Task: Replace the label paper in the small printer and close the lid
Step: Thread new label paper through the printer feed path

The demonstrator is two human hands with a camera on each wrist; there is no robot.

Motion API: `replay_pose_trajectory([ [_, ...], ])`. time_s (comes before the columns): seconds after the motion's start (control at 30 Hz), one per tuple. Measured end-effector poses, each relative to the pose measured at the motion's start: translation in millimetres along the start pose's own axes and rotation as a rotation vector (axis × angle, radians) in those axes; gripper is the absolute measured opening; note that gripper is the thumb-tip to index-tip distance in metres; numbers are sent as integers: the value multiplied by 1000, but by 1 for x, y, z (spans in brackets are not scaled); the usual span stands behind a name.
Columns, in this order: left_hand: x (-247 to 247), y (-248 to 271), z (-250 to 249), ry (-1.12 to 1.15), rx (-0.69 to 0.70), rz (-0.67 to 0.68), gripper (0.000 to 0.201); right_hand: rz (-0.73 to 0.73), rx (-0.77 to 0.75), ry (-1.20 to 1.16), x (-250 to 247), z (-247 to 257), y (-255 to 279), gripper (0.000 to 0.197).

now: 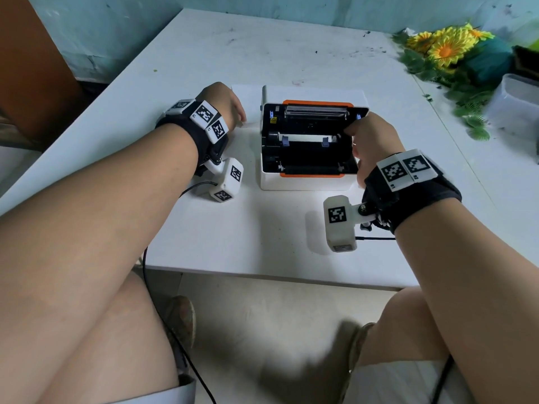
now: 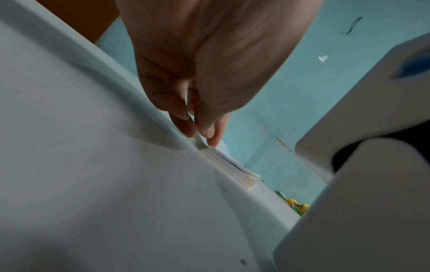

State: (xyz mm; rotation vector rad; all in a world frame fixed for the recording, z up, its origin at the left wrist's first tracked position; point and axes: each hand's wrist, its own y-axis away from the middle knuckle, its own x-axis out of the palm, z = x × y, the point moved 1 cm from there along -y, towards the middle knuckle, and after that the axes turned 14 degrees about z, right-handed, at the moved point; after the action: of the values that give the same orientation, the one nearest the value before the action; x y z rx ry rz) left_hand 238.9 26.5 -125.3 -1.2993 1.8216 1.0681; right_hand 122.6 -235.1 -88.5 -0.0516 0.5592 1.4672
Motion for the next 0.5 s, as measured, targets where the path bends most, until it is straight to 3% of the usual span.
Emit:
replay_pose_trajectory([
  [0.1, 0, 4, -5, -46, -6, -8, 38, 17, -57, -22, 3, -2, -6, 20],
  [0.23, 3, 4, -13, -34, -68, -103, 21, -50, -1, -109, 1, -4, -10, 20],
  [0.33, 5, 6, -15, -21, -4, -55, 8, -56, 1, -143, 5, -2, -10, 25],
  [0.4, 6, 7, -15, -10, 47, -11, 21, -51, -2, -158, 5, -1, -7, 19],
  [0.5, 1, 5, -14, 59, 8, -23, 33, -59, -9, 10, 4, -4, -8, 34],
])
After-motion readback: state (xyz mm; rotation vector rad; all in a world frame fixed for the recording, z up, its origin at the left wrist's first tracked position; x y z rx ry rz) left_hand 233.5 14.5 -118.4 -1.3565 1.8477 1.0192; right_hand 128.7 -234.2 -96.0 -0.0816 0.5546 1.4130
